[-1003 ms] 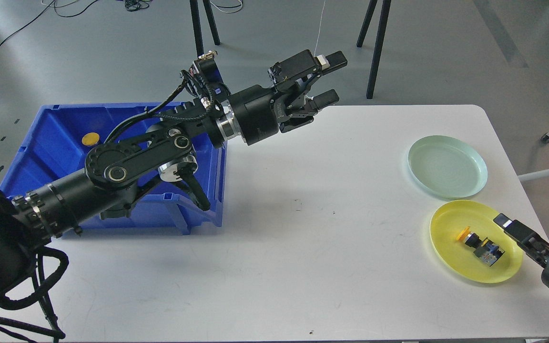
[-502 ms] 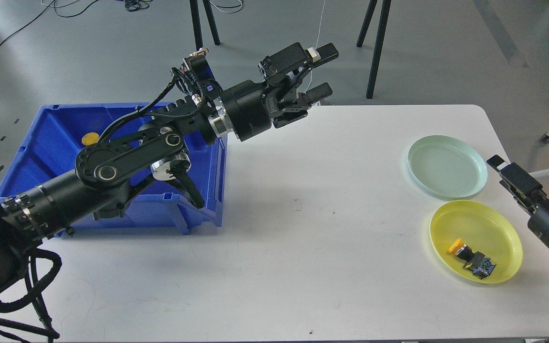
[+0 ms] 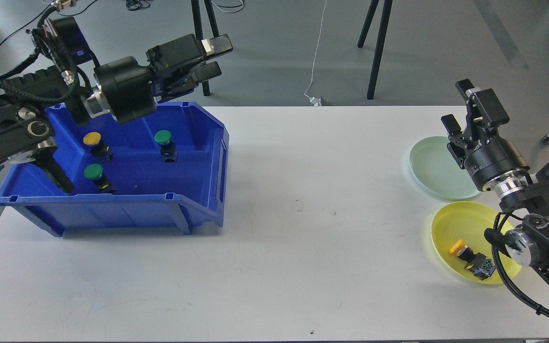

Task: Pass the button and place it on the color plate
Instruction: 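Reach the left gripper into the bin and grasp a green-capped button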

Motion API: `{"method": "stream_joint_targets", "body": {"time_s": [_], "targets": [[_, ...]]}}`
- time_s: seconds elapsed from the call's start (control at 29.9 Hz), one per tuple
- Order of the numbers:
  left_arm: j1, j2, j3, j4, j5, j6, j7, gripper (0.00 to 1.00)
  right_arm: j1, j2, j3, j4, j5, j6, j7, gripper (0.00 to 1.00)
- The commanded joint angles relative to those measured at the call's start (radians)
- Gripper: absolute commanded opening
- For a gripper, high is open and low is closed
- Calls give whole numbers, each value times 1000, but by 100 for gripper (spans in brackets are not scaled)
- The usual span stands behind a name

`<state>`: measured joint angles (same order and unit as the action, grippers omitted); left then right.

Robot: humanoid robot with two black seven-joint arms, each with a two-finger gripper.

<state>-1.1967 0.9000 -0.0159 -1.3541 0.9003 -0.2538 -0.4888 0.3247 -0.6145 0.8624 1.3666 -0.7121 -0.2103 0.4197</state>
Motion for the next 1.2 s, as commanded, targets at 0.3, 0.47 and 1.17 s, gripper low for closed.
{"method": "stream_joint_targets", "body": {"time_s": [0.3, 0.47, 1.17], "targets": [[-222, 31, 410, 318, 632, -142, 0, 99, -35, -1, 3, 5, 0, 2, 2, 99], [-114, -84, 412, 530, 686, -147, 0, 99, -49, -10, 4, 9, 0, 2, 2, 99], [-40, -145, 413, 627, 686, -189, 0, 97, -62, -11, 4, 8, 0, 2, 2, 99]]}}
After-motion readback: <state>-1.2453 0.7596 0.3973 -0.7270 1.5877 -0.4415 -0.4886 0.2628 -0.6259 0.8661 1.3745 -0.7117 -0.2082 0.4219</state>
